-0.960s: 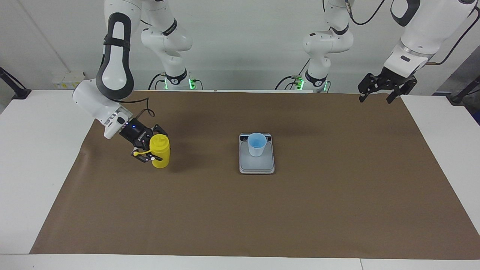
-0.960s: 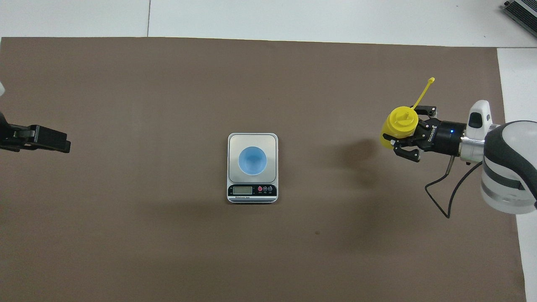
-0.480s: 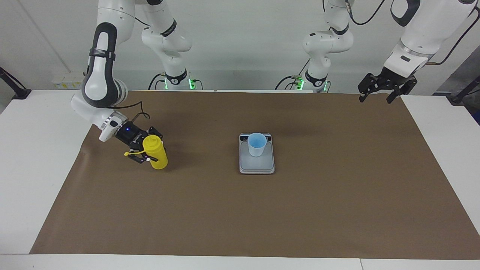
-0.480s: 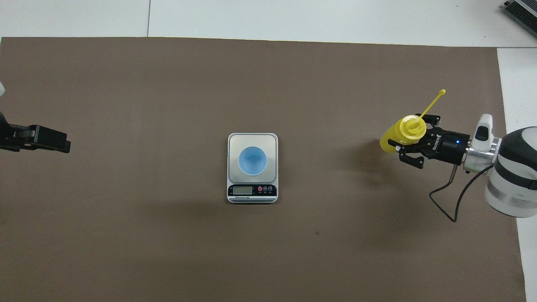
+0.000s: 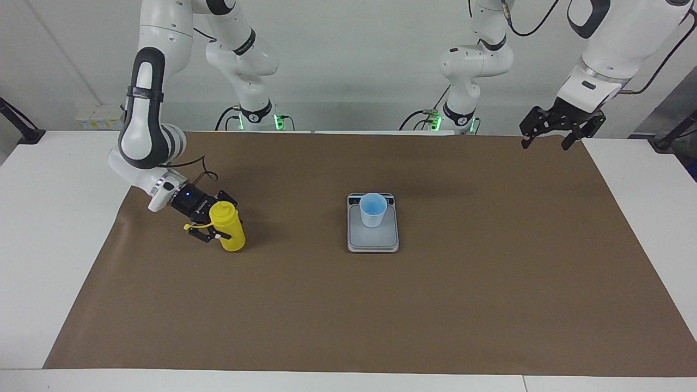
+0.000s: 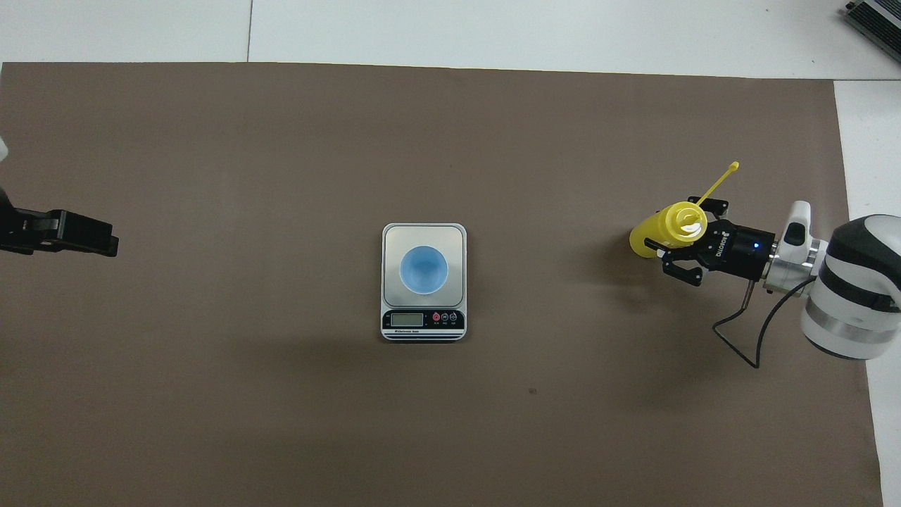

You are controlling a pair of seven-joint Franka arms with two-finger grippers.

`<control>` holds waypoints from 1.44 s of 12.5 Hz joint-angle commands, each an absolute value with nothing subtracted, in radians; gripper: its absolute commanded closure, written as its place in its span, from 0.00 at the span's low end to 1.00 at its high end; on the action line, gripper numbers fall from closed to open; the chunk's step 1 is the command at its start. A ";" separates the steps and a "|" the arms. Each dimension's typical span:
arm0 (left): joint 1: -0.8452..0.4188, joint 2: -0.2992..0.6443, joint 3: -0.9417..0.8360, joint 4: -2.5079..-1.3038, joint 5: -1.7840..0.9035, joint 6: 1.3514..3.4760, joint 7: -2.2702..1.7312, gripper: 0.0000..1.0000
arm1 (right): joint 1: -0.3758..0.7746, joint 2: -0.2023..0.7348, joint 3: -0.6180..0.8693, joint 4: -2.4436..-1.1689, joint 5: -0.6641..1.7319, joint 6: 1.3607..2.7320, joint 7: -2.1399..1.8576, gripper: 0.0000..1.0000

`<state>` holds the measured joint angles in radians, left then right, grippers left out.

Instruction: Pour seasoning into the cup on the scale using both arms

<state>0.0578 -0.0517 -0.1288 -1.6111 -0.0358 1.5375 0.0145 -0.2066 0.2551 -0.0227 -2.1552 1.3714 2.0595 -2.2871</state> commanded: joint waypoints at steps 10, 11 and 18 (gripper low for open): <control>0.067 -0.077 -0.130 -1.634 -0.046 1.534 0.011 0.00 | -0.296 0.180 -0.023 -2.191 1.179 2.002 -2.290 0.00; 0.067 -0.077 -0.130 -1.634 -0.046 1.534 0.011 0.00 | -0.307 0.161 -0.023 -2.191 1.107 2.003 -2.278 0.00; 0.067 -0.077 -0.130 -1.634 -0.046 1.534 0.011 0.00 | -0.318 -0.003 -0.029 -2.149 0.758 2.010 -1.913 0.00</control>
<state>0.0578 -0.0517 -0.1288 -1.6111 -0.0358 1.5375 0.0145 -0.3097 0.0472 -0.0354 -2.1446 0.8148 2.0176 -2.0019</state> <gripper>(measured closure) 0.000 0.000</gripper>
